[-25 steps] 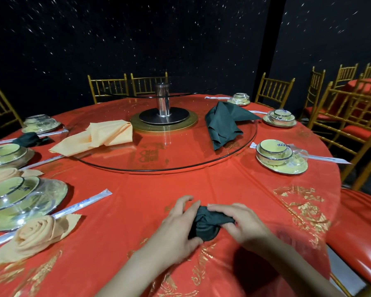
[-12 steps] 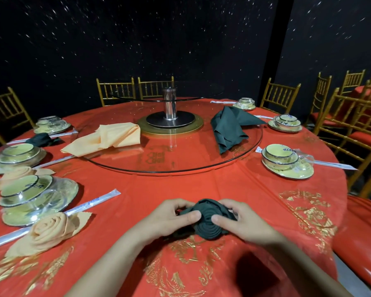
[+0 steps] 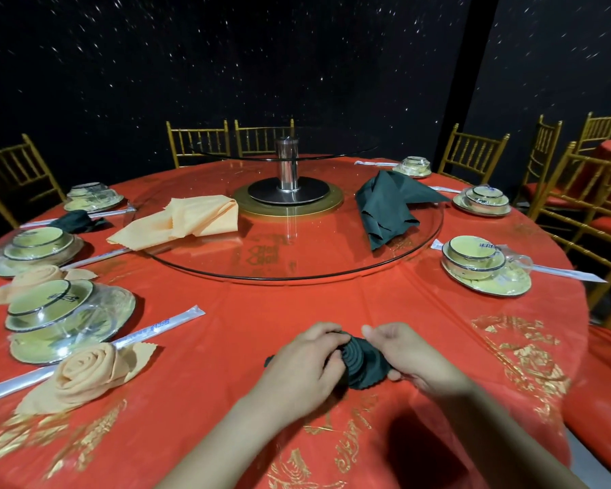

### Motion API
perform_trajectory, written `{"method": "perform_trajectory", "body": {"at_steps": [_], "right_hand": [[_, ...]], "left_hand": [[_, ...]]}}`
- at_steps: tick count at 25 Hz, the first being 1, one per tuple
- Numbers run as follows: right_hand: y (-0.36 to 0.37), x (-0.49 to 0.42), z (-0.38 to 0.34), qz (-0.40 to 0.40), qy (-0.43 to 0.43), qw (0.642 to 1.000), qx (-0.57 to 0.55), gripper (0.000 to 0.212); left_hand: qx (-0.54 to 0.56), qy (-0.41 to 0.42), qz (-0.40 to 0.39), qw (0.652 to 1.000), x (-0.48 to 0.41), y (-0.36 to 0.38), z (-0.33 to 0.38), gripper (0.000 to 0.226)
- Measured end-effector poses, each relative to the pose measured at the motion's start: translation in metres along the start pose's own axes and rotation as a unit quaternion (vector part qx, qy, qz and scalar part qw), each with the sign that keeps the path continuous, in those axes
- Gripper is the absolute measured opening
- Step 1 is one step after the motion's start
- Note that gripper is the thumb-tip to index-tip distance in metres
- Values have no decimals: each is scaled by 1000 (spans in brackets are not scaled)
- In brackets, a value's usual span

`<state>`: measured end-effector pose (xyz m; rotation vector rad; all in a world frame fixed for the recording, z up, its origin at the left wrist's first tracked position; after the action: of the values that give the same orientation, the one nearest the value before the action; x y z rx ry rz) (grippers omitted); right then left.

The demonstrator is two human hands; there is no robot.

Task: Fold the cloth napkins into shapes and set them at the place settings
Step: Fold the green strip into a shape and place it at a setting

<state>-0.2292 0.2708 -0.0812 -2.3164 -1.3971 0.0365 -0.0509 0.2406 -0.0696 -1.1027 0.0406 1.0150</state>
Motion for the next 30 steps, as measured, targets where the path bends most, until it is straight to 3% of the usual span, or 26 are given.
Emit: {"method": "perform_trajectory", "body": {"at_steps": [2, 4, 7, 9, 11, 13, 15, 16, 18, 20, 22, 25, 30], "right_hand": [[2, -6, 3, 55, -48, 997, 14, 16], [-5, -7, 3, 122, -118, 983, 67, 16], [-13, -3, 5, 161, -195, 938, 235, 13], [-11, 4, 4, 199, -254, 887, 331, 5], [-3, 11, 3, 201, -371, 868, 263, 26], [12, 21, 5, 106, -418, 885, 177, 40], [22, 25, 17, 48, -414, 886, 205, 50], [23, 25, 21, 42, -405, 889, 210, 52], [23, 21, 23, 47, -390, 898, 199, 53], [23, 22, 16, 51, -380, 902, 197, 57], [25, 24, 13, 46, -376, 906, 191, 59], [25, 23, 12, 39, -361, 915, 175, 57], [29, 24, 12, 19, -344, 918, 197, 61]], "left_hand": [[-12, -9, 12, 1000, 3, 8, -3, 59], [8, -19, 40, 999, 2, 14, -9, 52], [36, -35, 58, 997, 3, 20, -14, 47], [48, -53, 50, 996, 3, 21, -15, 49], [44, -53, 31, 997, 0, 20, -10, 55], [41, -65, -1, 997, -3, 14, -10, 73], [51, -139, -50, 988, -7, -1, -20, 103], [37, -176, -55, 982, -11, -9, -30, 101], [7, -255, -38, 966, -20, -26, -50, 58], [-36, -305, -71, 949, -28, -27, -56, 51], [-115, -293, -150, 937, -33, -19, -49, 51], [-185, -261, -203, 925, -40, -11, -39, 50], [1, -196, -187, 963, -37, -15, -49, 14]]}}
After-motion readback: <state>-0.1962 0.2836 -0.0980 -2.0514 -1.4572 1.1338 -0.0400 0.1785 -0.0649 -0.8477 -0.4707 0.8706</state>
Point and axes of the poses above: each hand's wrist, its own x-axis away from the middle knuckle, its own y-axis out of the palm, z = x × y, the point moved 1 cm from there along -x, towards the middle knuckle, and after that the axes turned 14 degrees about z, right-handed, at the moved point
